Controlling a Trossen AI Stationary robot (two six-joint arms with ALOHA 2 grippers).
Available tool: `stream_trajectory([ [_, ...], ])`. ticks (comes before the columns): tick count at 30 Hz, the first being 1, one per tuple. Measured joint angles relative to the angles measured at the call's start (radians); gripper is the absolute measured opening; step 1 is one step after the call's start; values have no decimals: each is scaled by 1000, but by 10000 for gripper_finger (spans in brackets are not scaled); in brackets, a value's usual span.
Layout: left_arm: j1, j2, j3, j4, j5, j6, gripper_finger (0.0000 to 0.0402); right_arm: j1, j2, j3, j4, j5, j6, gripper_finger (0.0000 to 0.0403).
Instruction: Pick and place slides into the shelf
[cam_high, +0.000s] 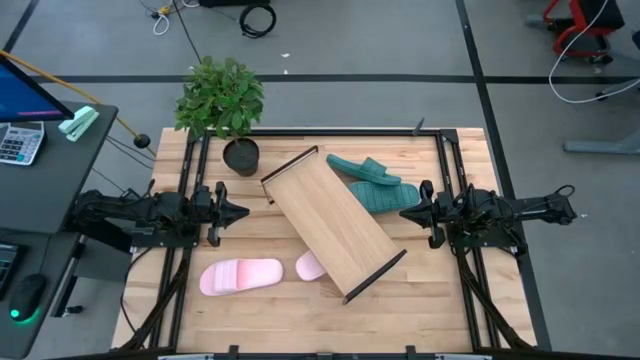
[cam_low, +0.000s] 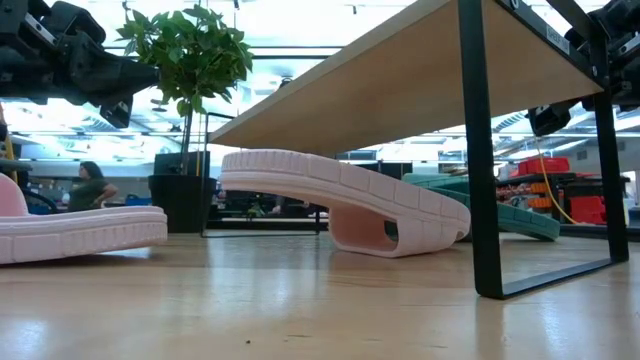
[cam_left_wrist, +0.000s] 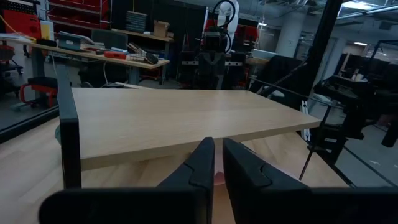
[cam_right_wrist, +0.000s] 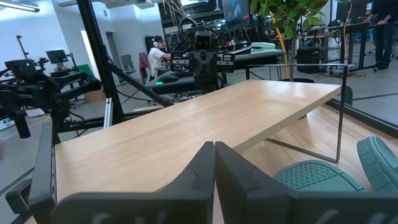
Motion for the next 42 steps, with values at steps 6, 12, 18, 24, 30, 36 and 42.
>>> stream_trajectory([
  [6, 0, 0, 0, 0, 0, 0, 34, 0, 0, 0, 0, 0, 0, 18],
  [12, 0, 0, 0, 0, 0, 0, 28, 0, 0, 0, 0, 0, 0, 18],
  [18, 0, 0, 0, 0, 0, 1, 37, 0, 0, 0, 0, 0, 0, 18],
  [24, 0, 0, 0, 0, -4, 6, 39, 0, 0, 0, 0, 0, 0, 18],
  [30, 0, 0, 0, 25, -37, 79, 28, 0, 0, 0, 0, 0, 0, 18],
  [36, 0, 0, 0, 43, -37, 89, 24, 0, 0, 0, 1, 0, 0, 18],
  [42, 0, 0, 0, 63, -37, -13, 29, 0, 0, 0, 5, 0, 28, 18],
])
